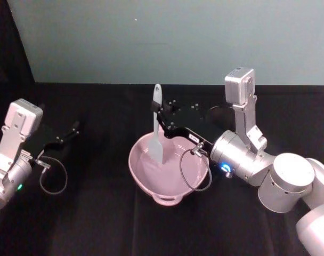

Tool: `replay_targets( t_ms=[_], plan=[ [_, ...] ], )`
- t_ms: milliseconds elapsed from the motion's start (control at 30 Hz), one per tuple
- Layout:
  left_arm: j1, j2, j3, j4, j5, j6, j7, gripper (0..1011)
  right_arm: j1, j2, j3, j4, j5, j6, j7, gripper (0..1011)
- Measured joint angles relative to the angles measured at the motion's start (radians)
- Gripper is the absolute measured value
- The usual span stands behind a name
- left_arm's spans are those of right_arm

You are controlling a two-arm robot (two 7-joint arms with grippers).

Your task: Use the one hand to pick up the spoon and stir the clear water in the bowl.

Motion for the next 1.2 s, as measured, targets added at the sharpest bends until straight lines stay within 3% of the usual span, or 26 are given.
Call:
replay_targets(
  t_ms=[367, 700, 967, 1200],
  plan=[
    [0.0, 0.0, 0.0, 0.0, 0.0, 0.0, 0.0, 1011, 0.005, -0.012, 0.05, 0.035, -0.052, -0.051, -0.026, 110],
    [0.0, 0.0, 0.0, 0.0, 0.0, 0.0, 0.0, 1011, -0.029, 0.016, 0.085, 0.002, -0.063, -0.051, -0.015, 110],
    [0.0, 0.0, 0.0, 0.0, 0.0, 0.0, 0.0, 1011, -0.085, 0.061, 0.104, -0.069, -0.036, -0.013, 0.019, 110],
    [0.0, 0.0, 0.0, 0.0, 0.0, 0.0, 0.0, 1011, -0.132, 0.095, 0.095, -0.146, 0.008, 0.03, 0.053, 110]
  ],
)
